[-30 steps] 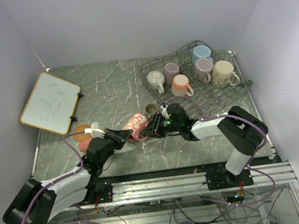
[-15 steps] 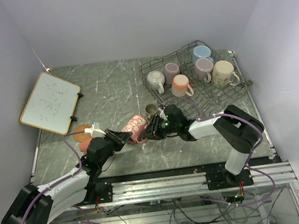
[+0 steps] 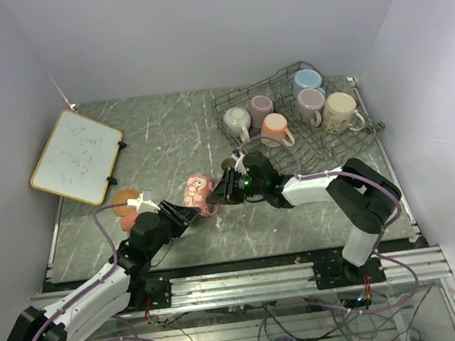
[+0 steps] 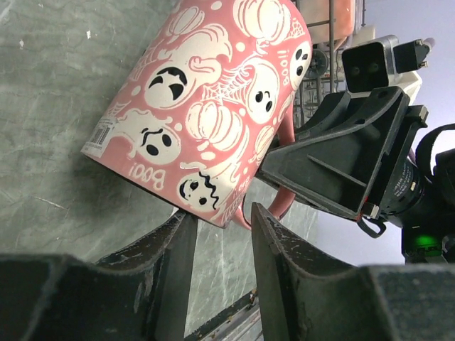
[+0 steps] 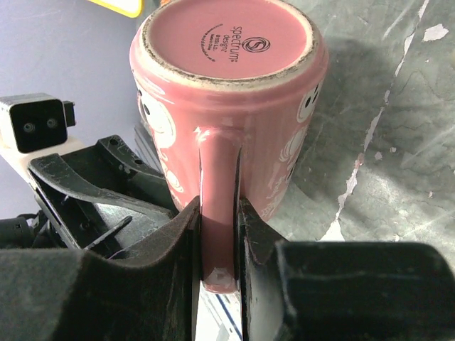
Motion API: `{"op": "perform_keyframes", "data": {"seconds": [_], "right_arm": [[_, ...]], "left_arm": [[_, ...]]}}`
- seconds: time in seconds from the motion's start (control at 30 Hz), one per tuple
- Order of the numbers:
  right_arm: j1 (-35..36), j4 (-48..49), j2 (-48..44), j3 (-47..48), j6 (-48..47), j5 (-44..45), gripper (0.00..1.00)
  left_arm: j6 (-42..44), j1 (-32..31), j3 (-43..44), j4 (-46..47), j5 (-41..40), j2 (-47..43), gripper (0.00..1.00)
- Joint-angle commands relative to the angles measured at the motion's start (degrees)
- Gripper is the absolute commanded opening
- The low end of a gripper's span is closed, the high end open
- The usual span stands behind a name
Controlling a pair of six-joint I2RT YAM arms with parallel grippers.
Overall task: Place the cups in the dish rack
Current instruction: Pick up the cup at the center of the board.
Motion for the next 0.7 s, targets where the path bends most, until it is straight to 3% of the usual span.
{"op": "perform_keyframes", "data": {"seconds": [0.0,0.13,0.37,0.67], "right_arm": [[-0.14,6.38,-2.04,-0.15,0.0,-2.65,0.0],[-0.88,7.32,-2.62,-0.26,0.56,-3.47,0.0],[-1.85,8.44,-4.38,-0.39,0.03,-4.41,0.0],[-2.43,10.37,-6.06,-0.27,0.2,-6.92,0.0]], "left_arm": [[1.02,-0.29,2.56,-1.15,1.73,-0.86,0.48],[0.78,-0.29,2.64,-3.99,2.01,-3.06,0.5],[3.86,-0.29,5.7,-16.47,2.28,-12.98,0.64],[11.24,-0.29,14.4,-27.04,4.53,-15.62,0.65]]}}
